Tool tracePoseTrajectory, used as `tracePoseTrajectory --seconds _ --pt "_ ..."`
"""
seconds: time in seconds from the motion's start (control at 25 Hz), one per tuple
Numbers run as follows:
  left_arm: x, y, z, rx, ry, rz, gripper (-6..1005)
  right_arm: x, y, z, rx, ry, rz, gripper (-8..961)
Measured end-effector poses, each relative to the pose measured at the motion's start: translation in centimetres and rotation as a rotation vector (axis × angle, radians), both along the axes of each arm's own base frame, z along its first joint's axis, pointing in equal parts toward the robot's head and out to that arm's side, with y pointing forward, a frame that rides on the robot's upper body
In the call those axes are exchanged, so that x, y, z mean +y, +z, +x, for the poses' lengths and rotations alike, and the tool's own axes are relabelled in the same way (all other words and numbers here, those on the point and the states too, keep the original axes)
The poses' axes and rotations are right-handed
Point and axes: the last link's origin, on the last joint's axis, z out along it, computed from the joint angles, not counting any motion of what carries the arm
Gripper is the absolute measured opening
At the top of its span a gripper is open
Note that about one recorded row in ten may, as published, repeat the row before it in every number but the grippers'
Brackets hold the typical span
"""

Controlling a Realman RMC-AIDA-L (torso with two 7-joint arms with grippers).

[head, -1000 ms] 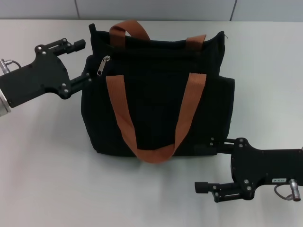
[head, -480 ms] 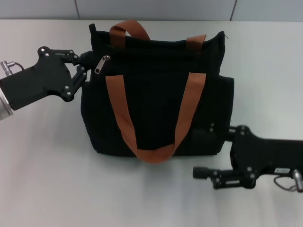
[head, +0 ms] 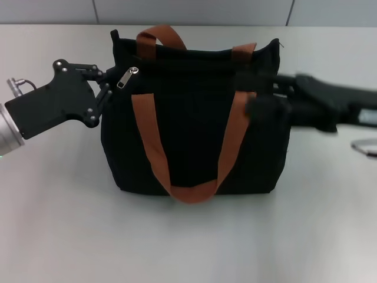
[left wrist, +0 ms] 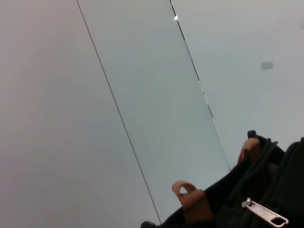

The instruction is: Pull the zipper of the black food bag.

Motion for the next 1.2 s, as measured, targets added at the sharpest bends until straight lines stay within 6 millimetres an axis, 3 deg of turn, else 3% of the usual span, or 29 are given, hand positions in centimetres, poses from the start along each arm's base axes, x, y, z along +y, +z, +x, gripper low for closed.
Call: tracePoseTrajectory --seconds 0.12,0.32,0.48,1.2 --pt "0.1 0.0 0.2 -0.014 -0.003 0.012 26 2.9 0.1 -2.6 -0.055 -0.057 -0.075 810" --pt "0.1 0.2 0.2 -0.027 -0.004 0.030 26 4.8 -0.4 -5.0 -0.129 -0.095 -0.149 809" --pt "0.0 0.4 0.1 -0.024 -0.002 0.035 26 6.4 -1.9 -6.9 -0.260 -0.154 -0.196 804" --pt "0.1 0.9 0.1 -0.037 -0.007 0.069 26 7.7 -3.8 -9.1 -0.400 -0.267 -0.301 696"
